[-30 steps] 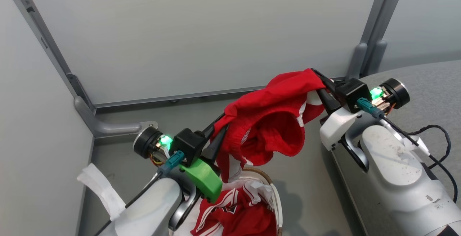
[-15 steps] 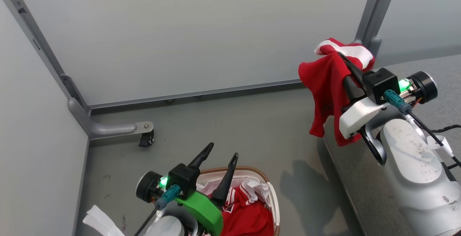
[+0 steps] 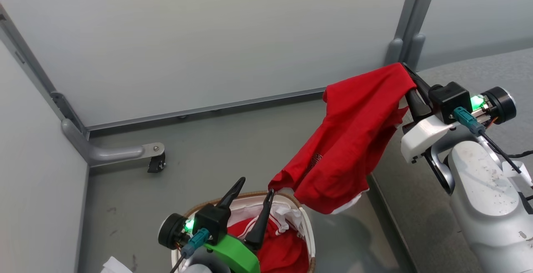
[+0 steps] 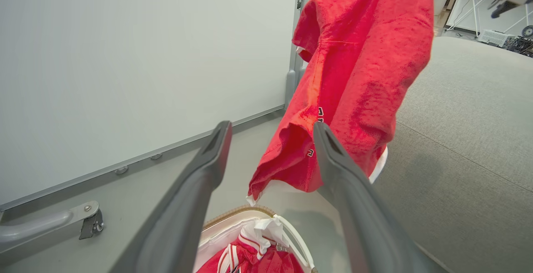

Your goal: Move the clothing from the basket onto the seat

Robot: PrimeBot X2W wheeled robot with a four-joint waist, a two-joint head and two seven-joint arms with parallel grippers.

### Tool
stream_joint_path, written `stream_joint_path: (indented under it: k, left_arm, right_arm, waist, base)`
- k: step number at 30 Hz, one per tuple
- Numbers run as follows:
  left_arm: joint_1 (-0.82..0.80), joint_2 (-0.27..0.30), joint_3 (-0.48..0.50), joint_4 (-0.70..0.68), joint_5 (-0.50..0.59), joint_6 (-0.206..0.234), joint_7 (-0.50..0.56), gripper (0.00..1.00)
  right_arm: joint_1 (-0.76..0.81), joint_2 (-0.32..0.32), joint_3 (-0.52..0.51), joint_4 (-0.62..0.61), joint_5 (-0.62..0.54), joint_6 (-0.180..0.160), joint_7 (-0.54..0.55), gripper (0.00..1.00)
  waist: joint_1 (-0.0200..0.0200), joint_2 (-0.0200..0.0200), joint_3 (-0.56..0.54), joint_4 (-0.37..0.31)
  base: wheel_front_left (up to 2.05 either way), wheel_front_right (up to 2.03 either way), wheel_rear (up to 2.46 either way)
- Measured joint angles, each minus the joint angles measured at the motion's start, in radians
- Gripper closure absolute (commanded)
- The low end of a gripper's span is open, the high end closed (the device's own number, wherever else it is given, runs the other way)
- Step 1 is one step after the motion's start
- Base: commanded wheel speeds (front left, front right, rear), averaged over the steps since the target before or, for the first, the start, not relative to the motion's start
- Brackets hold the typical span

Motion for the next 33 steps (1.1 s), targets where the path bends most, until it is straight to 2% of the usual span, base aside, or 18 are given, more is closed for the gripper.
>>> stream_joint_path:
  k: [7, 19, 24, 33]
  left_arm:
    - [0.017, -0.017, 0.012, -0.02, 0.024, -0.013, 0.0, 0.0]
    - [0.016, -0.026, -0.006, -0.049, 0.047, -0.02, 0.0, 0.0]
    - [-0.005, -0.028, -0.02, -0.053, 0.053, -0.02, 0.0, 0.0]
    - [-0.046, -0.026, -0.04, -0.058, 0.071, -0.021, 0.0, 0.0]
  right_arm:
    - [-0.007, -0.015, 0.018, -0.002, -0.01, 0.0, 0.0, 1.0]
    - [-0.027, -0.058, 0.009, -0.046, -0.011, 0.0, 0.0, 1.0]
    - [-0.026, -0.057, -0.01, -0.059, -0.008, 0.0, 0.0, 1.0]
    - [-0.077, -0.045, -0.054, -0.045, -0.004, 0.0, 0.0, 1.0]
  waist:
    - [0.0, 0.0, 0.009, -0.07]
    - [0.0, 0.0, 0.047, -0.257]
    - [0.0, 0.0, 0.081, -0.325]
    - [0.0001, 0.0, 0.178, -0.372]
  base:
    - [0.0, 0.0, 0.0]
    - [0.0, 0.0, 0.0]
    - [0.0, 0.0, 0.0]
    - [0.0, 0.0, 0.0]
